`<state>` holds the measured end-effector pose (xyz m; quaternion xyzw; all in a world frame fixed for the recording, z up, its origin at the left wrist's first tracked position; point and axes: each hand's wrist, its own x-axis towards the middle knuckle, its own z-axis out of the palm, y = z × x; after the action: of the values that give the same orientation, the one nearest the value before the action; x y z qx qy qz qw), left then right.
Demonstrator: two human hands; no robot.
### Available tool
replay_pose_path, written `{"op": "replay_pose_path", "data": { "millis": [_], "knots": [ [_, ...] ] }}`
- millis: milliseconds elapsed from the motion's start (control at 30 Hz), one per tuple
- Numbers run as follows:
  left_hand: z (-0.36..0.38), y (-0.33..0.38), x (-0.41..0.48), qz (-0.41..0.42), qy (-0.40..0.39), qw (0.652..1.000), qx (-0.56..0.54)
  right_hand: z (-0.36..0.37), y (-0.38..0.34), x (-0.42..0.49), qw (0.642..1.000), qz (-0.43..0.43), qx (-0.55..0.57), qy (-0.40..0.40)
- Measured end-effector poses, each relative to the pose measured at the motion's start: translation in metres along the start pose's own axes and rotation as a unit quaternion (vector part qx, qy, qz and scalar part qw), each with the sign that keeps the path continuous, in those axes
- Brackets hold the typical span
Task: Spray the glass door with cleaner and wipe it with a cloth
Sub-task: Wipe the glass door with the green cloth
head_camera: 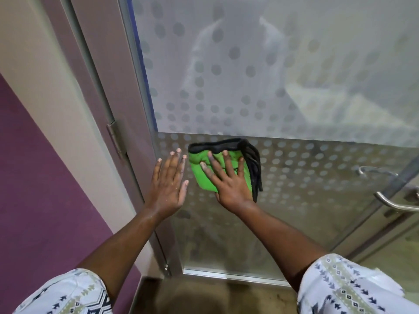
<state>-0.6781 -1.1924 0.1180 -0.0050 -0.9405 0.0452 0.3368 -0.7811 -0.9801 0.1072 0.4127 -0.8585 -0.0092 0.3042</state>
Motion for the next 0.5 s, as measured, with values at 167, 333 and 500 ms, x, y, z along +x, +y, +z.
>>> {"op": "replay_pose_path", "data": {
  "millis": [167, 333, 500],
  "knots": [
    [0.011, 0.021, -0.018, 0.000, -0.040, 0.999, -0.017, 0.018, 0.008, -0.027, 0.991, -0.101, -0.011, -0.089],
    [0.025, 0.029, -0.044, 0.002, -0.093, 0.995, -0.025, 0.034, 0.005, -0.054, 0.977, -0.118, 0.000, -0.177],
    [0.032, 0.044, -0.076, -0.006, -0.148, 0.989, -0.024, 0.050, 0.003, -0.082, 0.956, -0.125, -0.003, -0.264]
  ]
}}
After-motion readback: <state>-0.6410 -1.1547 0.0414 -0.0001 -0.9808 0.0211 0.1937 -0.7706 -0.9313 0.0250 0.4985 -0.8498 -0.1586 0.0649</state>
